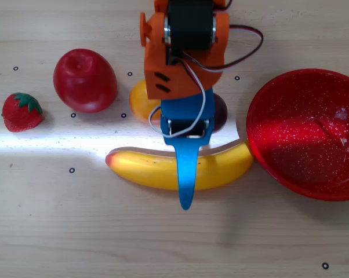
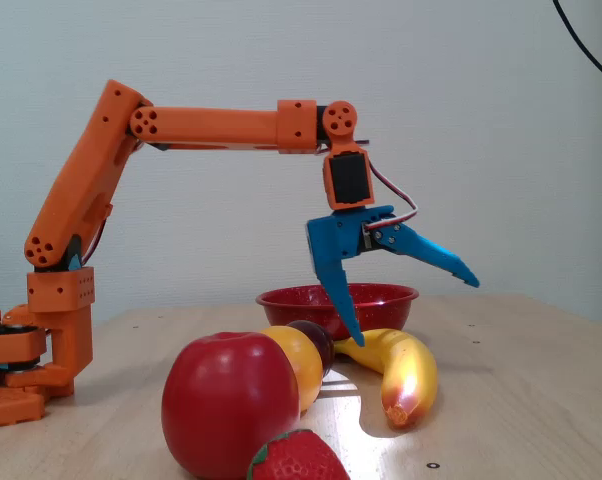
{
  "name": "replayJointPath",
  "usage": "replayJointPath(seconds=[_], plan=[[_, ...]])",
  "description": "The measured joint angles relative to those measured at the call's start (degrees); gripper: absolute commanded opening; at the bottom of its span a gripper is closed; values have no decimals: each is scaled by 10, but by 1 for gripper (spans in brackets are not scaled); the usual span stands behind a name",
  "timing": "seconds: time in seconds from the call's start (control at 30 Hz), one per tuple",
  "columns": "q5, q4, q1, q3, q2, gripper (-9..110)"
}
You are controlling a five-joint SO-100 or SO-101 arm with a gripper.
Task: Put the banana in the red bowl.
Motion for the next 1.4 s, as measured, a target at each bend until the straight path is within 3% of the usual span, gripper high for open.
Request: replayJointPath(seconds=[0.33,1.4], plan=[[-62,57,22,-33,-65,61],[-65,45,25,-105,-157,58]])
